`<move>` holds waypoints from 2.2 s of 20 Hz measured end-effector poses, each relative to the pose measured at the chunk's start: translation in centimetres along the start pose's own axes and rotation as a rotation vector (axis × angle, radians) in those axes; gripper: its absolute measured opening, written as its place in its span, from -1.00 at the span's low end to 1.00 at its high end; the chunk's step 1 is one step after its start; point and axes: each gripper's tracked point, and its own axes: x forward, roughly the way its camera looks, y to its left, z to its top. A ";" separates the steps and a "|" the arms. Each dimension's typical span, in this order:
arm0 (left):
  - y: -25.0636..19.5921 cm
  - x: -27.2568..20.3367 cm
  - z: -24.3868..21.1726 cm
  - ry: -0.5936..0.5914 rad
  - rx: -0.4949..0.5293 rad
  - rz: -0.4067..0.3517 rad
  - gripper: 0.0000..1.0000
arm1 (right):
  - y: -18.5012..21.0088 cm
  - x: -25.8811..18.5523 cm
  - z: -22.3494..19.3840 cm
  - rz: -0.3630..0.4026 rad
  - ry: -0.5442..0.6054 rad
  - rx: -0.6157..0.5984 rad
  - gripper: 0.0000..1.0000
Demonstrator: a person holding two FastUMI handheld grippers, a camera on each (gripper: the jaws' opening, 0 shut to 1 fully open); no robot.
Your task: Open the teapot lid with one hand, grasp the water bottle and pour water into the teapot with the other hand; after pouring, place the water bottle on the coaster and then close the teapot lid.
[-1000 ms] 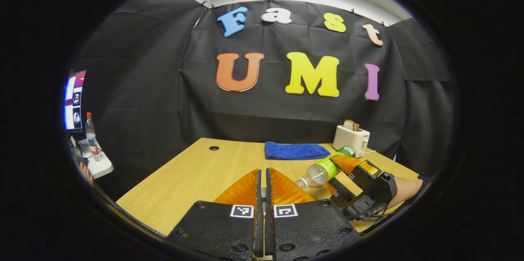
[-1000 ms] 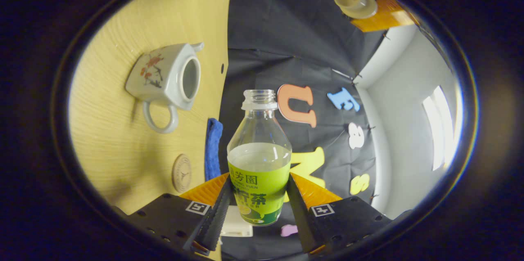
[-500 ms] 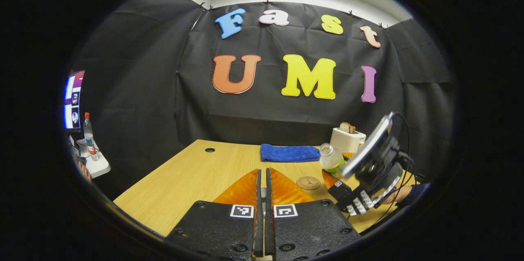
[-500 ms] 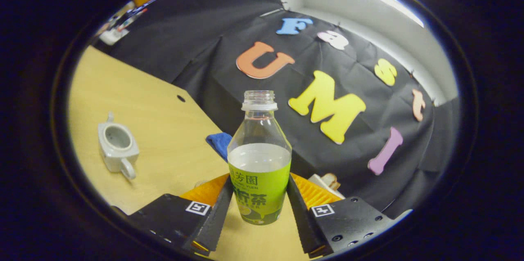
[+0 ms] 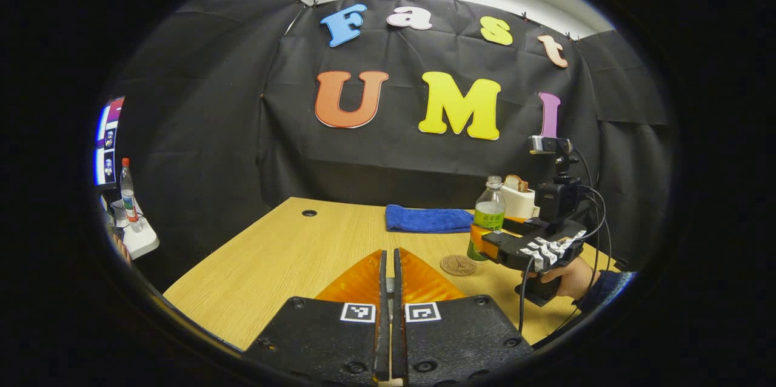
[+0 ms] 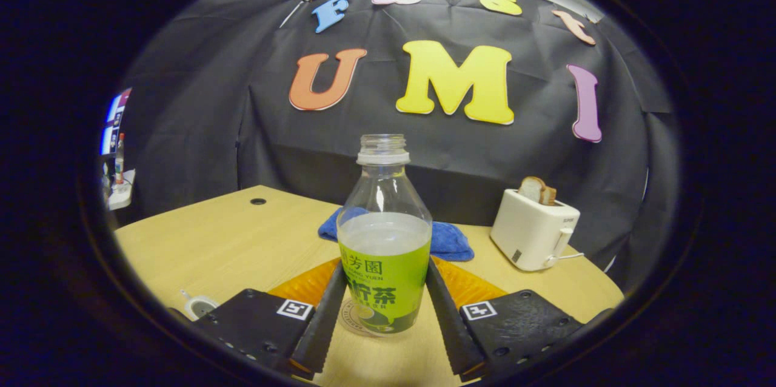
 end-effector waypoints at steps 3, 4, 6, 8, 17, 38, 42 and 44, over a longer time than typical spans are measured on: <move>0.0 0.4 -0.4 0.009 0.005 0.005 -0.92 | 0.4 1.6 -1.5 0.015 0.032 0.043 0.48; 0.0 0.6 -0.4 0.012 0.004 0.006 -0.92 | 0.6 2.0 -1.7 0.024 0.035 0.058 0.48; -0.1 1.0 -1.0 0.024 0.006 0.007 -0.92 | 0.5 2.8 -2.3 0.032 0.047 0.090 0.52; -0.1 1.3 -1.3 0.036 0.012 0.012 -0.92 | 0.4 3.4 -2.4 0.038 0.045 0.112 0.51; -0.6 2.0 -2.0 0.048 0.030 0.005 -0.92 | -1.0 2.3 -1.6 0.046 0.008 0.147 0.96; -5.4 9.7 -8.8 0.028 0.112 -0.132 -0.90 | -6.0 -16.8 -2.3 0.062 -0.218 0.071 0.87; -5.2 10.4 -9.6 0.043 0.096 -0.116 -0.89 | -8.7 -18.9 -0.4 0.025 -0.280 0.045 0.93; -5.1 10.3 -9.4 0.027 0.121 -0.095 -0.89 | -8.9 -19.8 0.7 0.024 -0.315 0.040 0.91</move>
